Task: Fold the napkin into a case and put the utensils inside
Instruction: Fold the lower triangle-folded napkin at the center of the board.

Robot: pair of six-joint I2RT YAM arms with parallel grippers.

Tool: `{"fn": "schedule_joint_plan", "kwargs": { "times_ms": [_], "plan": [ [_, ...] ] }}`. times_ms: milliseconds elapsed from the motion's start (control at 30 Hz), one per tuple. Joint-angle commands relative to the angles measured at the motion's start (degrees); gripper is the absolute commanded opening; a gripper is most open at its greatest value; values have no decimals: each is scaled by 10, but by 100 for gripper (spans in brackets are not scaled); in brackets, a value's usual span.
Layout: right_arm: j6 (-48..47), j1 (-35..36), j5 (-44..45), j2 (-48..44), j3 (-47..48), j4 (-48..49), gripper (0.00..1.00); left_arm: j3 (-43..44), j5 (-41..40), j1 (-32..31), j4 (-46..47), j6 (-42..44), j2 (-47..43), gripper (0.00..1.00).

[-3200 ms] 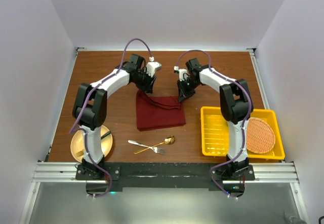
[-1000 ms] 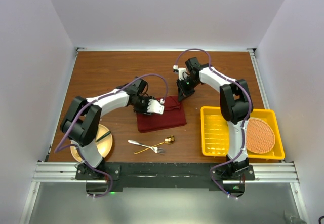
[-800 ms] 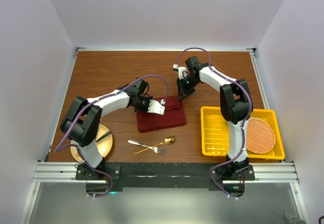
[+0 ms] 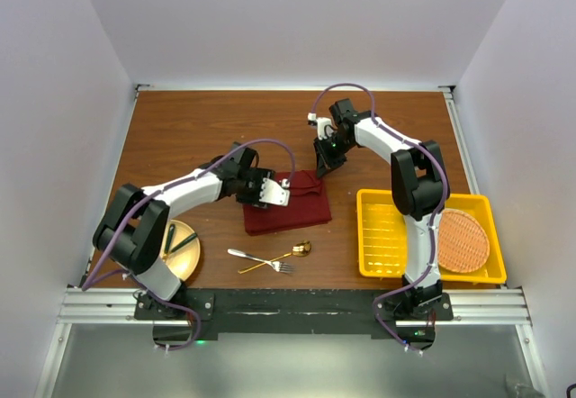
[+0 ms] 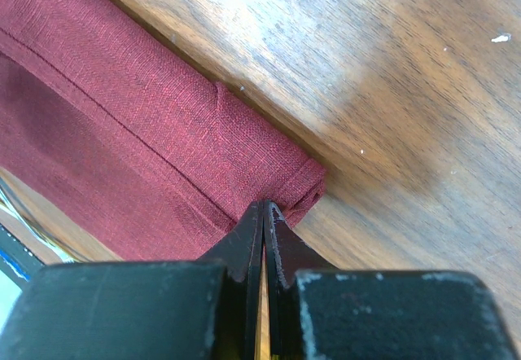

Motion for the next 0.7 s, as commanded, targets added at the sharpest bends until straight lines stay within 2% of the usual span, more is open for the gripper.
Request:
{"fn": "schedule_joint_plan", "kwargs": {
  "times_ms": [0, 267, 533, 667],
  "plan": [
    [-9, 1, 6, 4, 11, -5, 0, -31, -15, -3, 77, 25, -22, 68],
    [-9, 1, 4, 4, 11, -6, 0, -61, -23, -3, 128, 56, -31, 71],
    [-9, 1, 4, 5, 10, -5, 0, -99, 41, 5, 173, 57, -97, 73],
    [-10, 1, 6, 2, 3, -4, 0, -93, 79, 25, 160, 25, -109, 75]
  ]
}}
